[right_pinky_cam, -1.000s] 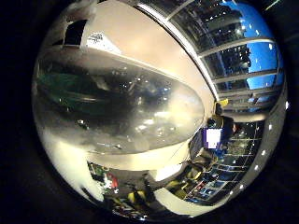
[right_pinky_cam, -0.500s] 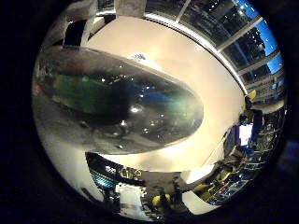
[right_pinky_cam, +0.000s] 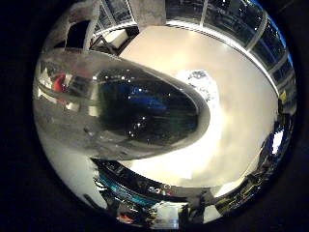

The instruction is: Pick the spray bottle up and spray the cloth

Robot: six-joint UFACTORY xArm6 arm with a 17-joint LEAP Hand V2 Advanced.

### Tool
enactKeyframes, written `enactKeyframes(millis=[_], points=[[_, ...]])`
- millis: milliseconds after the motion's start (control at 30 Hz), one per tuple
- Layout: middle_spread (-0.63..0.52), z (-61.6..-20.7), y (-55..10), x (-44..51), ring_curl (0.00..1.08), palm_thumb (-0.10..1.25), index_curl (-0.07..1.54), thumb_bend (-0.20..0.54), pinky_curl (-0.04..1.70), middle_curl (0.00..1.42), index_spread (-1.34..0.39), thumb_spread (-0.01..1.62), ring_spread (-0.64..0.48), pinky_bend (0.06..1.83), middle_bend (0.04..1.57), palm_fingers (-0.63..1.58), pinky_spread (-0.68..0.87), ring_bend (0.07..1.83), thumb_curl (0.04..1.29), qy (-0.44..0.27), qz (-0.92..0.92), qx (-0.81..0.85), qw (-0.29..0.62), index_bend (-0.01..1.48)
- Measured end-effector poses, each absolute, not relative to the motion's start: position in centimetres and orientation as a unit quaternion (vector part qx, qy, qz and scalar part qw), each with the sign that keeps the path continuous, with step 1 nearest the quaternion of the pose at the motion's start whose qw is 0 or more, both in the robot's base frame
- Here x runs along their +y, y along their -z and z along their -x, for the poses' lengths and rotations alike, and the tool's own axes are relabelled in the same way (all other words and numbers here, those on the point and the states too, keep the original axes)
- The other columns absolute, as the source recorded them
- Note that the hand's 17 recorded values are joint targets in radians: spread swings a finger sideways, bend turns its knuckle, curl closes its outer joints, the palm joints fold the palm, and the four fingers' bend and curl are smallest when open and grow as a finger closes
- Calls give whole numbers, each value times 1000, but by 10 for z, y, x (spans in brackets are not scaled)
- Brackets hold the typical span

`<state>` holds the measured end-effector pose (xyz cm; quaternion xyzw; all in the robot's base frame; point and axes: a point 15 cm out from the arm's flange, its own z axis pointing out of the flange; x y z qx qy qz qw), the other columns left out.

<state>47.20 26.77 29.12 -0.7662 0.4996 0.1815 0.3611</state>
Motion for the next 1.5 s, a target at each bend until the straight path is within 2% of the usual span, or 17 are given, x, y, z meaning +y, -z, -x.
enactKeyframes(millis=[333, 567, 933, 1500], points=[[-108, -502, -281, 303, 858, 1014, 946, -15, 1542, 723, -243, 939, -239, 1022, 1425, 1107, -145, 1340, 781, -229, 729, 484, 426, 1120], [-106, -516, -256, 315, 857, 1013, 949, -15, 1527, 718, -245, 939, -239, 1024, 1429, 1113, -145, 1336, 786, -250, 716, 481, 440, 1114], [-105, -527, -240, 339, 858, 1002, 953, -15, 1516, 709, -246, 932, -239, 1027, 1435, 1112, -145, 1336, 786, -323, 677, 471, 464, 1111], [-104, -538, -192, 343, 851, 949, 964, -16, 1479, 702, -237, 972, -236, 1027, 1434, 1116, -152, 1340, 772, -350, 662, 481, 456, 1095]])
